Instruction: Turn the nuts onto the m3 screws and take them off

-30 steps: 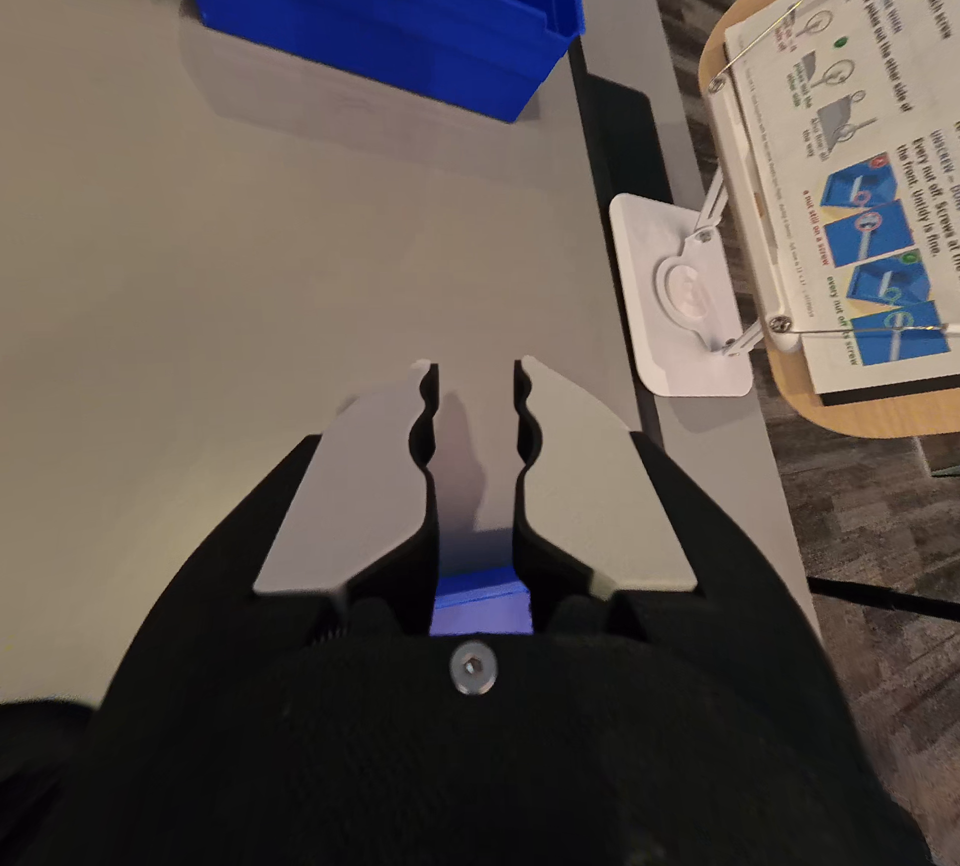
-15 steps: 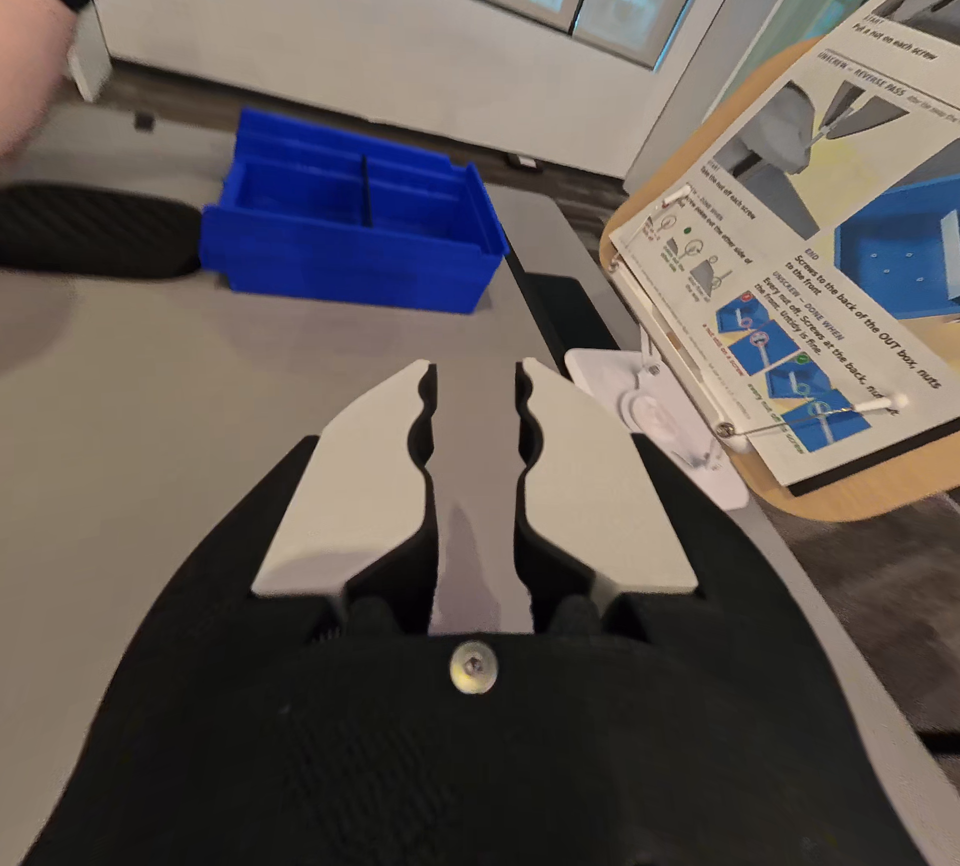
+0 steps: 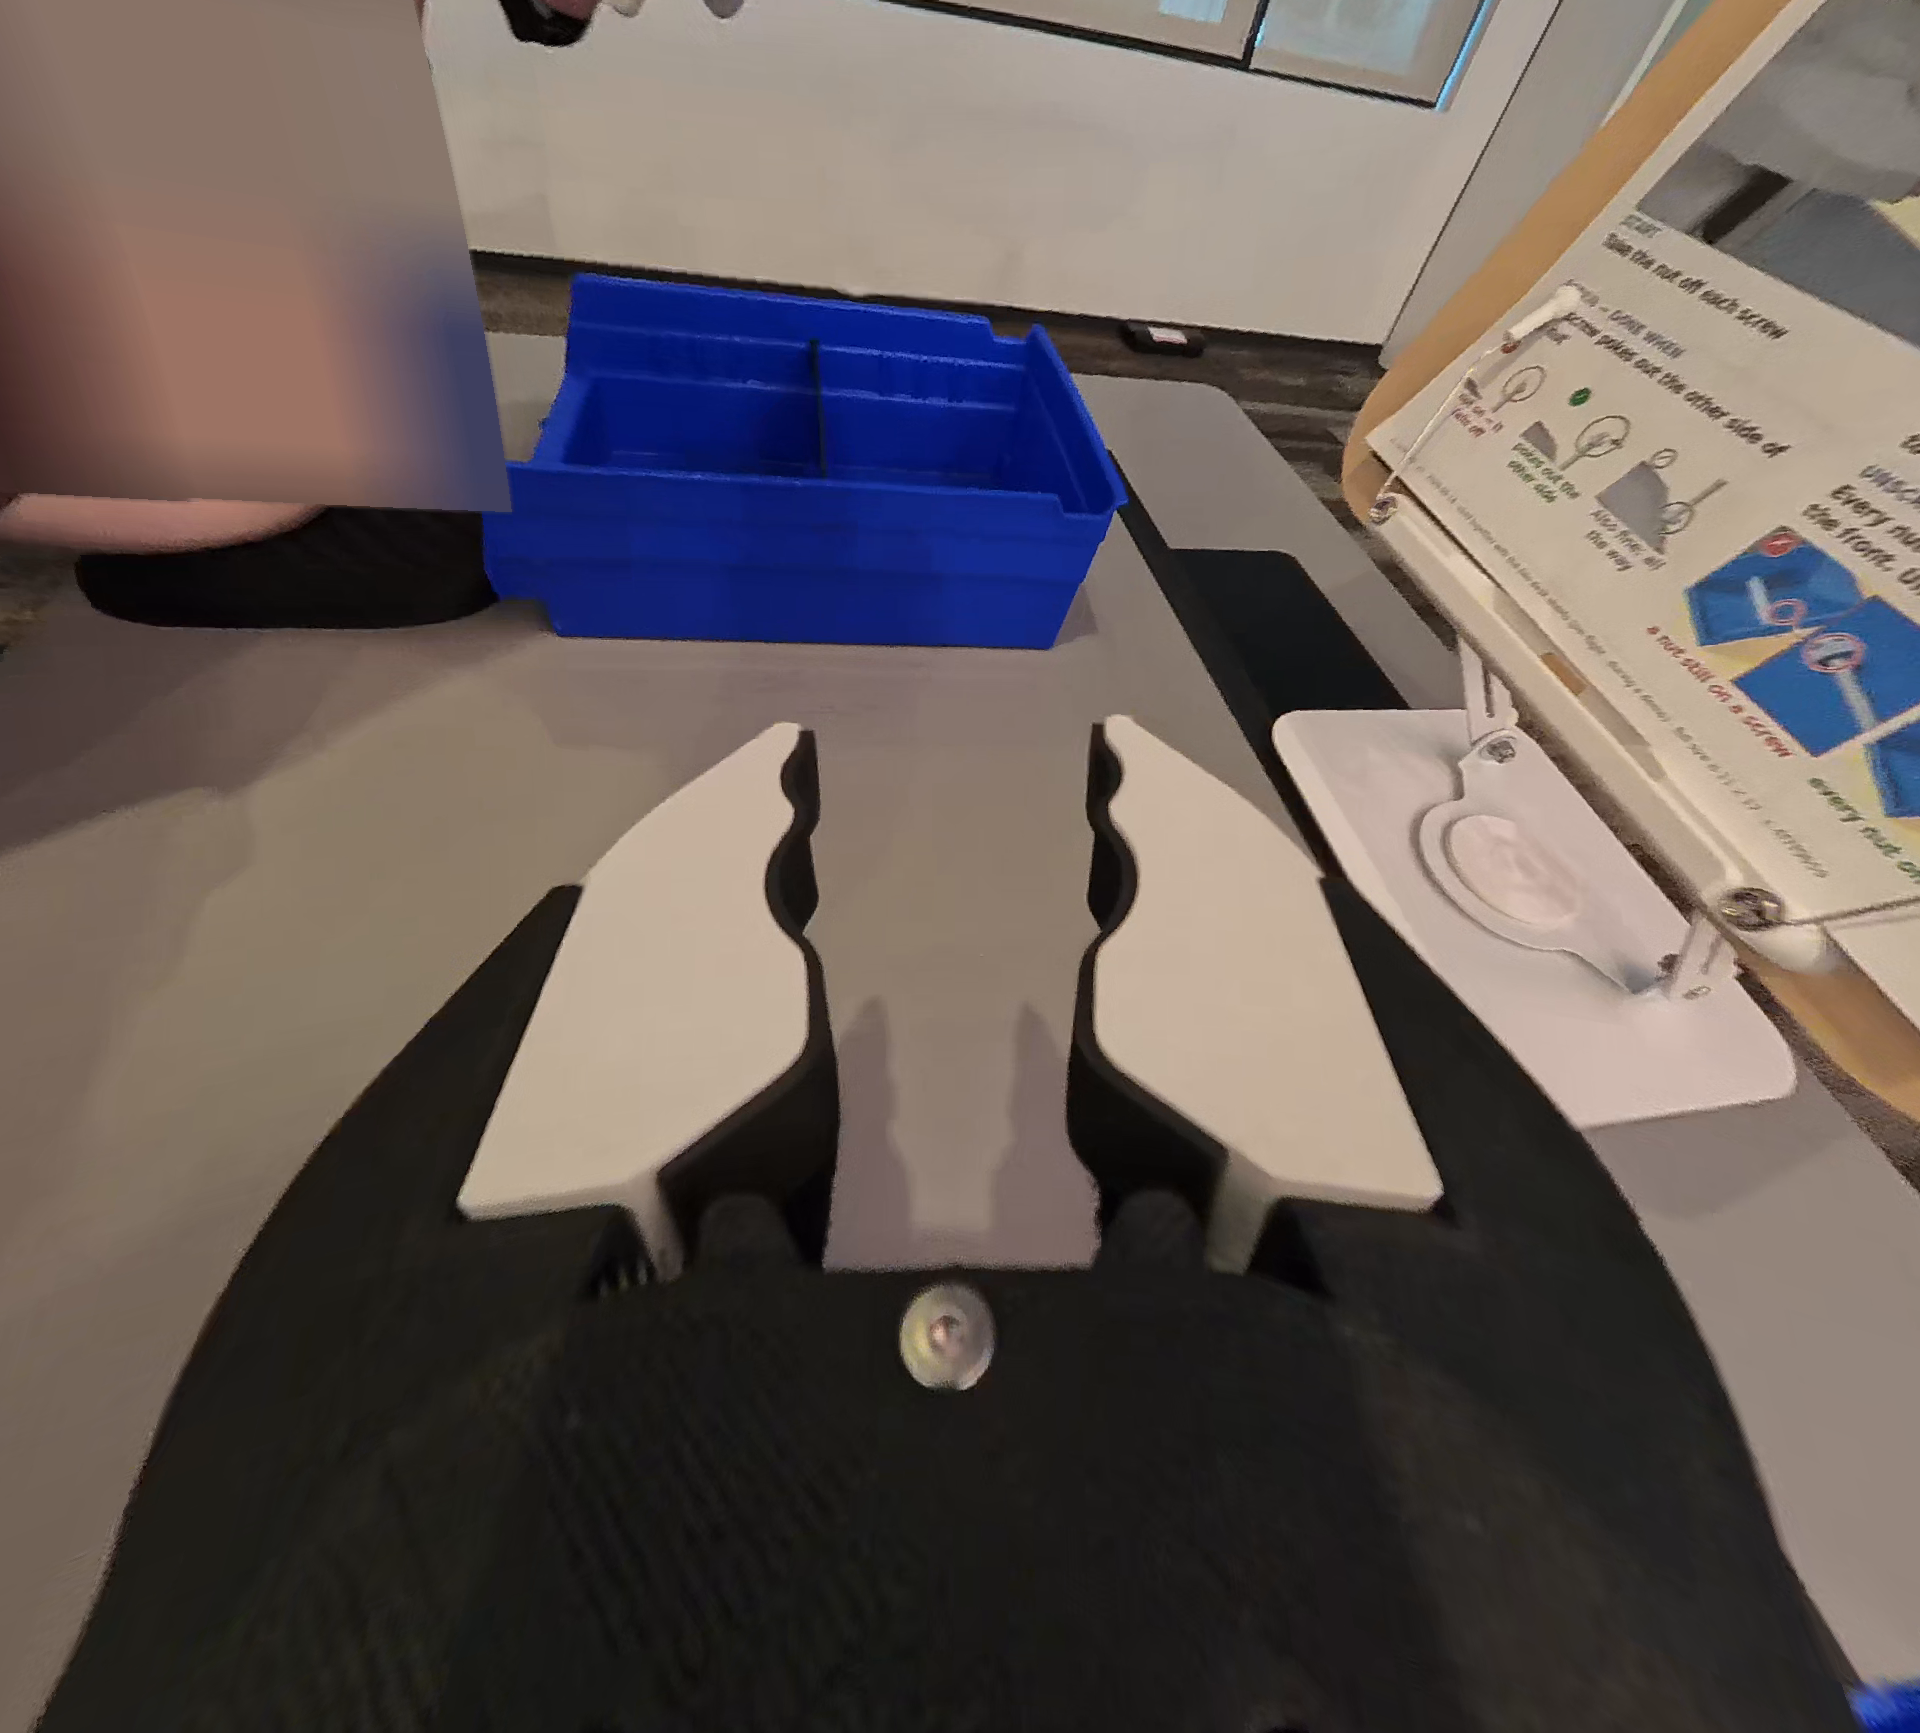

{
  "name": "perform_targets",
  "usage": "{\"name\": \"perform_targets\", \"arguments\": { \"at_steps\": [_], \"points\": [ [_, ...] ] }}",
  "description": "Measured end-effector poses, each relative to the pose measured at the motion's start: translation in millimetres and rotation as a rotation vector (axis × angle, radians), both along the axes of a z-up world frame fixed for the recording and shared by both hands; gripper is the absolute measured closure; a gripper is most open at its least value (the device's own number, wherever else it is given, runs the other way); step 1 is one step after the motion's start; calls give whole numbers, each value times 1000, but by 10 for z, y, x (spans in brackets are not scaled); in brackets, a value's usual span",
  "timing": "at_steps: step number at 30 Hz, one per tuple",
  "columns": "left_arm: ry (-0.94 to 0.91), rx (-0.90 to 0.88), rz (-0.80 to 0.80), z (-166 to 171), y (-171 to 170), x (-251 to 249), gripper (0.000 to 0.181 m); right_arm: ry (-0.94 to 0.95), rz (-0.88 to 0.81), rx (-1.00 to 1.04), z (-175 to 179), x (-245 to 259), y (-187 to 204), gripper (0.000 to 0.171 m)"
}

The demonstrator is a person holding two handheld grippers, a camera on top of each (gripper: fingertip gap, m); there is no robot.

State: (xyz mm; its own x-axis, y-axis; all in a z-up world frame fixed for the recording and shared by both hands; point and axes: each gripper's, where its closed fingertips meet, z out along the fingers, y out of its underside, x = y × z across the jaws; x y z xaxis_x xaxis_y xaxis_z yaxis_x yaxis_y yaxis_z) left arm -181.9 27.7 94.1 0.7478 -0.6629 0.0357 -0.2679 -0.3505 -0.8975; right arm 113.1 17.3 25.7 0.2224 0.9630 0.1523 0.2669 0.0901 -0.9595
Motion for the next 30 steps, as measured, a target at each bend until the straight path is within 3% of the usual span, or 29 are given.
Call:
{"name": "perform_targets", "arguments": {
  "at_steps": [6,11,16,19,26,30],
  "points": [
    [76,-66,96,-177,73,-265,153,55,100,-47,-17,-265,-178,120],
    [184,-184,65,-428,-36,-226,157,-107,70,34,-164,-320,-220,120],
    [308,-294,28,-698,-114,-175,160,-127,94,78,-103,-335,-316,120],
    [382,-398,44,-892,-152,-213,171,-158,70,112,-83,-291,-287,120],
    [408,-379,78,-887,-31,-175,175,-84,98,205,306,-291,-530,120],
    [421,-367,36,-895,-105,-56,181,48,135,380,732,-257,-856,131]
  ]
}}
